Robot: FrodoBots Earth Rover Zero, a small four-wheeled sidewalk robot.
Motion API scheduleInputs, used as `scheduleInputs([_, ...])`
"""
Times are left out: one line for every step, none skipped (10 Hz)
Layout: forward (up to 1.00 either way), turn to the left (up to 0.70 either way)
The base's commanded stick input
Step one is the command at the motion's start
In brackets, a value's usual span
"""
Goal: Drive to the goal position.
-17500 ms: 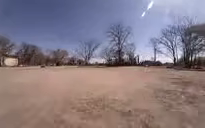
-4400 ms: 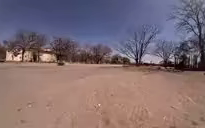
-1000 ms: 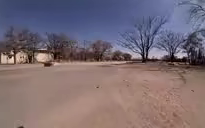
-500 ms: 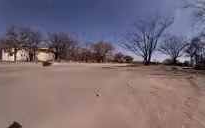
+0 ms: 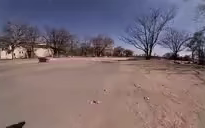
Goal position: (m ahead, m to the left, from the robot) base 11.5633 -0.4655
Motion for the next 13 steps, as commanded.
scheduleInputs([1.00,0.00])
scheduleInputs([1.00,0.00])
scheduleInputs([1.00,0.00])
scheduleInputs([1.00,0.00])
scheduleInputs([1.00,0.00])
scheduleInputs([1.00,0.00])
scheduleInputs([1.00,0.00])
scheduleInputs([1.00,0.00])
scheduleInputs([1.00,0.00])
scheduleInputs([1.00,0.00])
scheduleInputs([1.00,0.00])
scheduleInputs([1.00,0.00])
scheduleInputs([1.00,0.00])
